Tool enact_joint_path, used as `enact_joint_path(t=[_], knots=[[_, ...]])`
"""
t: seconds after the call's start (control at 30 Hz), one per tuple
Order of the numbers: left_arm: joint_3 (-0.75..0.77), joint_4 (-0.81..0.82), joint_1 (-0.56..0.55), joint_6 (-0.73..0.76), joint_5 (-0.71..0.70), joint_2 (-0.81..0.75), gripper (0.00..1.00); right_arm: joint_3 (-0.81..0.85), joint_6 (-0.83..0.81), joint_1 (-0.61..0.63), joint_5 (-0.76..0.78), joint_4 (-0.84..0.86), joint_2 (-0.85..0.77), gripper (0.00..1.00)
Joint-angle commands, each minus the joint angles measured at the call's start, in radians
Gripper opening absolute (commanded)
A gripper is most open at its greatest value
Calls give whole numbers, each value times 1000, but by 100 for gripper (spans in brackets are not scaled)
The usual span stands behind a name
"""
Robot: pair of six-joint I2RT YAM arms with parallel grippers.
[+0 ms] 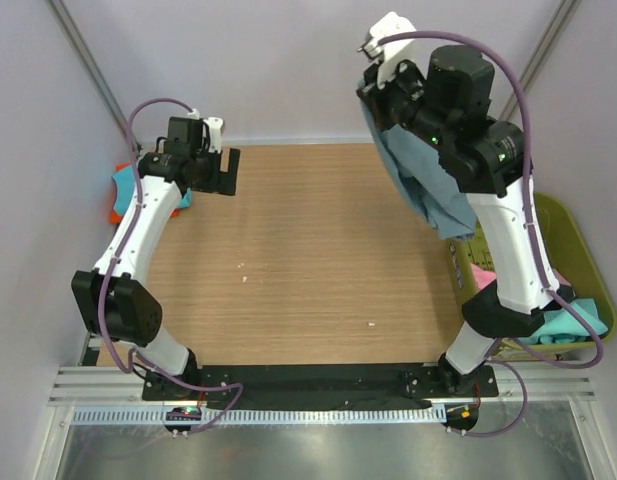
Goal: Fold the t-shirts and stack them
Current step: Move the tshirt to the center of the board
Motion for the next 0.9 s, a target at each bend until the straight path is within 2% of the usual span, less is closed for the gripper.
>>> enact_joint_path(t=[0.0, 0.2, 0.33, 0.4, 0.43, 0.47, 0.53, 0.57, 0.63, 0.73, 0.87], knots=[[-23, 36, 12, 9, -56, -46, 96, 111, -109, 110, 94, 214, -14, 1], [-41, 44, 53, 4, -95, -55, 97, 154, -206, 267, 162, 393, 14, 1], [-57, 43, 64, 1, -103, -67, 97, 108, -240, 281, 212, 431, 13, 1], [-70, 46, 67, 3, -104, -72, 98, -90, -249, 272, 285, 476, -50, 1], [-75, 47, 67, 3, -103, -76, 98, -173, -229, 249, 289, 489, -75, 1], [-80, 49, 69, 3, -101, -81, 98, -331, -202, 223, 277, 504, -96, 1], [-94, 49, 69, 3, -96, -84, 98, -488, -114, 128, 225, 567, -174, 1], [-97, 47, 67, 3, -93, -84, 98, -633, -99, 105, 225, 591, -197, 1], [-101, 41, 69, 6, -84, -83, 98, -797, -54, 39, 257, 632, -242, 1], [-97, 26, 69, 10, -69, -84, 98, -951, -2, -76, 264, 616, -274, 1], [-87, -12, 69, 50, 24, -98, 97, -1061, 125, -195, 248, 543, -305, 1]])
